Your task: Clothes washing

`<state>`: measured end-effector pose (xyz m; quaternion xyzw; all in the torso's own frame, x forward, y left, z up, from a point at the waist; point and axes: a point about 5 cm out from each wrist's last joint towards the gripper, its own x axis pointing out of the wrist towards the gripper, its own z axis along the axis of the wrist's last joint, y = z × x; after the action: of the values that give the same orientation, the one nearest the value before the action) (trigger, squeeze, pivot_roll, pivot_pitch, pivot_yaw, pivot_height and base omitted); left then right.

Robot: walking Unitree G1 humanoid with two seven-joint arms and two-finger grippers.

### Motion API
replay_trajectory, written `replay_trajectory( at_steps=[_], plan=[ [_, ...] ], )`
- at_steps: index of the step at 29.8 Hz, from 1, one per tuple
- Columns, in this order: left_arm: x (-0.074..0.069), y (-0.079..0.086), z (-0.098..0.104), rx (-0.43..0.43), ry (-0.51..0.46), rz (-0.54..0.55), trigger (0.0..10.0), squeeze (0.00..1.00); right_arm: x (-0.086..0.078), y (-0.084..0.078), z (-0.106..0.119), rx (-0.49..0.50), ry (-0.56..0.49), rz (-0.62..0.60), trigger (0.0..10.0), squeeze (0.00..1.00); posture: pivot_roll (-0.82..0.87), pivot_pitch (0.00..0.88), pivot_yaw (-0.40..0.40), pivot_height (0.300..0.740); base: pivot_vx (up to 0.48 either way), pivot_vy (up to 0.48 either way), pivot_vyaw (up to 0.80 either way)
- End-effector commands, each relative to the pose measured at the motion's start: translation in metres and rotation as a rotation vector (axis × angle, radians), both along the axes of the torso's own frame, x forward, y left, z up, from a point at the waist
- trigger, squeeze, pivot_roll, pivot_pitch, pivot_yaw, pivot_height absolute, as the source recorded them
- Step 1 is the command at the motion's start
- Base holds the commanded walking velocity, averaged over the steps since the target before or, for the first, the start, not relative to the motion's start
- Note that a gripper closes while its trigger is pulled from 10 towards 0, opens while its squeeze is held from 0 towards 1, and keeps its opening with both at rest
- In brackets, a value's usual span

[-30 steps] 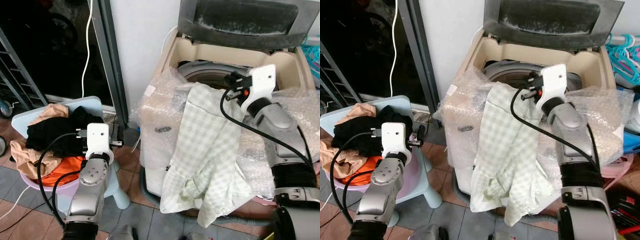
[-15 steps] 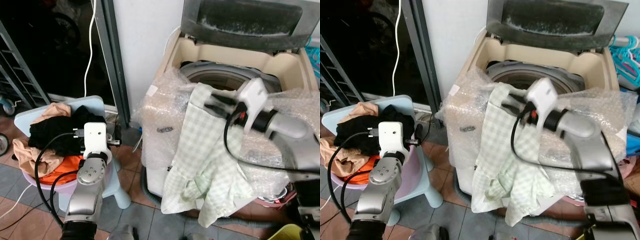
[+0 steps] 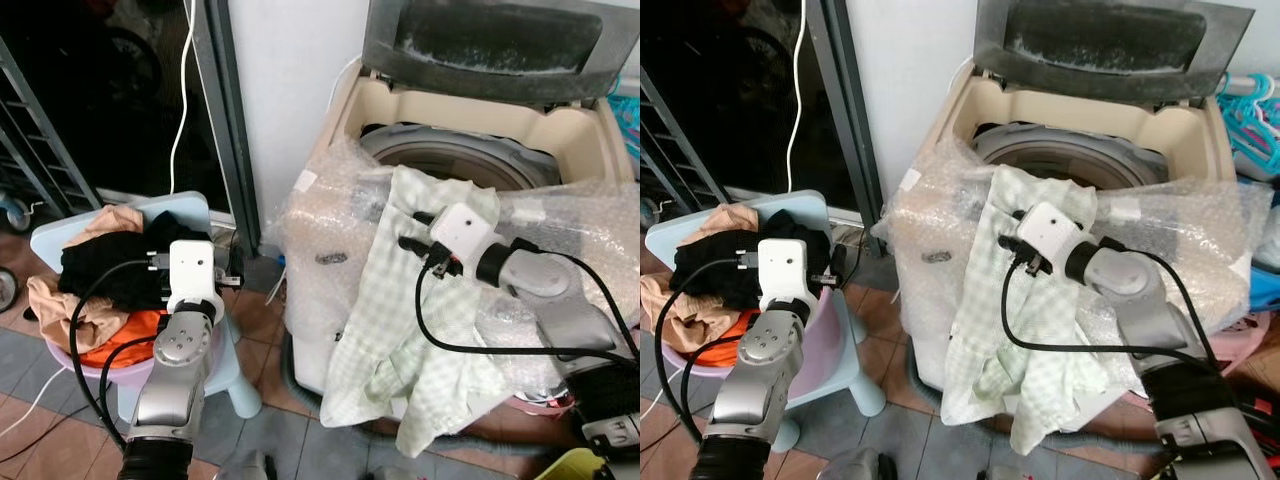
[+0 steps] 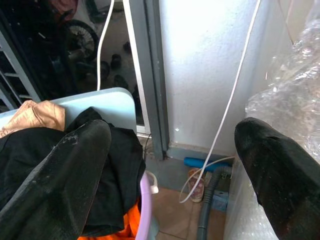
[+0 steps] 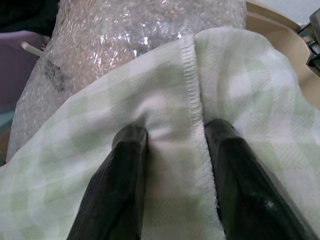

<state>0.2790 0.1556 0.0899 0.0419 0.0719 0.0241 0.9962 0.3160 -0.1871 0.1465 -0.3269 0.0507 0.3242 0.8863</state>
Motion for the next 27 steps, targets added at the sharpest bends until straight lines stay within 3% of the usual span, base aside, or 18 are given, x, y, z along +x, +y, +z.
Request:
replay_trajectory(
  at_steps=[1,19,23,27],
  plan=[
    [0.0,0.001,0.003,0.012,-0.011,-0.004,10.0,0.0,0.006,-0.014,-0.004,-0.035,-0.002,-0.11,0.0,0.0,-0.05,0.0,0.021,0.74,0.0,0.0,0.0],
    [-0.001,0.001,0.003,0.015,-0.008,-0.006,10.0,0.0,0.013,-0.025,0.0,-0.001,-0.069,-0.203,0.0,0.0,-0.05,0.0,0.026,0.74,0.0,0.0,0.0],
    [-0.001,0.001,0.003,0.017,-0.008,-0.003,10.0,0.0,0.016,-0.026,0.003,0.076,-0.046,-0.238,0.0,0.0,-0.05,0.0,0.024,0.74,0.0,0.0,0.0],
    [-0.001,0.002,0.004,0.013,-0.018,-0.005,10.0,0.0,0.023,-0.027,0.017,0.224,0.003,-0.247,0.0,0.0,-0.04,0.0,0.022,0.74,0.0,0.0,0.0]
  ],
)
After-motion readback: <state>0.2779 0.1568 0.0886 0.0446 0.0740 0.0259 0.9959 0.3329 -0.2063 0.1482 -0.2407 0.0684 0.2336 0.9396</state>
